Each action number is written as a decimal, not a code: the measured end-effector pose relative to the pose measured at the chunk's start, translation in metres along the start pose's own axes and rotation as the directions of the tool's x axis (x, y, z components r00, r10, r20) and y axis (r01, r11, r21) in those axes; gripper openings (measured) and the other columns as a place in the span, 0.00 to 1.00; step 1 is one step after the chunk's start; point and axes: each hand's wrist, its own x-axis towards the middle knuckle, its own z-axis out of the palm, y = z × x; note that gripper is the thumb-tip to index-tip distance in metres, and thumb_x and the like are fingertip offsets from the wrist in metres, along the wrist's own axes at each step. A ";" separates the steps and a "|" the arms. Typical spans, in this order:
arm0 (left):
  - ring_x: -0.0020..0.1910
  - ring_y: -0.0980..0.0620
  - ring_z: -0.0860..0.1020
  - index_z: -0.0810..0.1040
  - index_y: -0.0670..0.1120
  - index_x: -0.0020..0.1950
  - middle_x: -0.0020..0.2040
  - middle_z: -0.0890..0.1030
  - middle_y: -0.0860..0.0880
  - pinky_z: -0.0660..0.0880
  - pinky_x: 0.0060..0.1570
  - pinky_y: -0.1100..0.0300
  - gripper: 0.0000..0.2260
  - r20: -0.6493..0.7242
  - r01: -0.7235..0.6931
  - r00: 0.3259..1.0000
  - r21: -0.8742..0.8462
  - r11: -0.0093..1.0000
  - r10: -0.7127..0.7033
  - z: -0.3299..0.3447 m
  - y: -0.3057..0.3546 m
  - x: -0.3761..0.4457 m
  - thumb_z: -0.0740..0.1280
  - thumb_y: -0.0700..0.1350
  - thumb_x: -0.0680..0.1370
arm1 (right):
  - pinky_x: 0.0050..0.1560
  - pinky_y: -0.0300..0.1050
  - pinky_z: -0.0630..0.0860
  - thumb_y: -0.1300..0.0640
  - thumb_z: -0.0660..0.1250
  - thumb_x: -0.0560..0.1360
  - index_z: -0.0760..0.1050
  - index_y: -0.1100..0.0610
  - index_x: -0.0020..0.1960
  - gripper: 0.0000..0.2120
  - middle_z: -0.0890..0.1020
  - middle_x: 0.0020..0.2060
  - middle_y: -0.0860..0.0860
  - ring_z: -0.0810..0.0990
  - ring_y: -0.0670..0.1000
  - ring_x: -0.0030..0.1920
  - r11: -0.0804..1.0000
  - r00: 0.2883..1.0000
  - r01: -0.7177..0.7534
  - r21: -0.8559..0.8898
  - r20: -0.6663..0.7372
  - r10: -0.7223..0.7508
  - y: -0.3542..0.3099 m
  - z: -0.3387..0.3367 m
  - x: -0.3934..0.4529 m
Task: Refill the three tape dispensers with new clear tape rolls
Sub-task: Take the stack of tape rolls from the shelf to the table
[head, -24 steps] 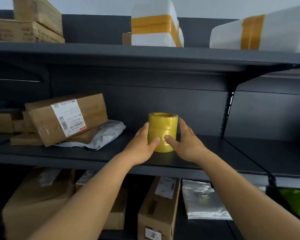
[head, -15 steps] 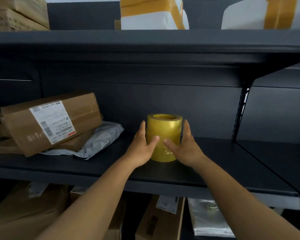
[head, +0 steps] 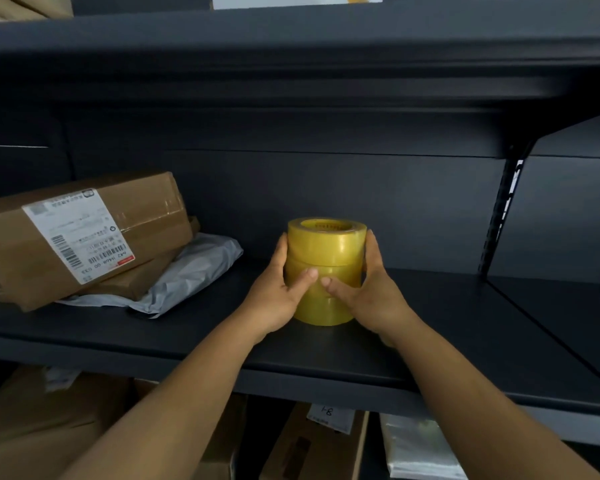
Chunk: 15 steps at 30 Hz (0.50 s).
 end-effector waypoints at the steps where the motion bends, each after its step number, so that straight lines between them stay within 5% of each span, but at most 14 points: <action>1: 0.66 0.59 0.67 0.43 0.61 0.77 0.75 0.63 0.56 0.66 0.62 0.60 0.36 -0.013 -0.004 1.000 -0.003 1.000 0.004 0.001 0.000 -0.002 0.63 0.57 0.77 | 0.65 0.53 0.72 0.44 0.73 0.70 0.36 0.36 0.75 0.51 0.67 0.71 0.47 0.71 0.52 0.65 1.000 1.000 0.003 0.013 -0.001 -0.002 0.000 -0.001 -0.001; 15: 0.60 0.59 0.72 0.48 0.62 0.77 0.64 0.70 0.60 0.70 0.57 0.61 0.34 -0.041 -0.132 0.991 -0.084 0.988 0.129 0.024 0.041 -0.080 0.64 0.56 0.77 | 0.61 0.56 0.75 0.41 0.75 0.63 0.44 0.32 0.74 0.51 0.73 0.66 0.44 0.75 0.51 0.62 0.999 0.983 0.031 0.025 -0.179 -0.026 -0.026 -0.025 -0.097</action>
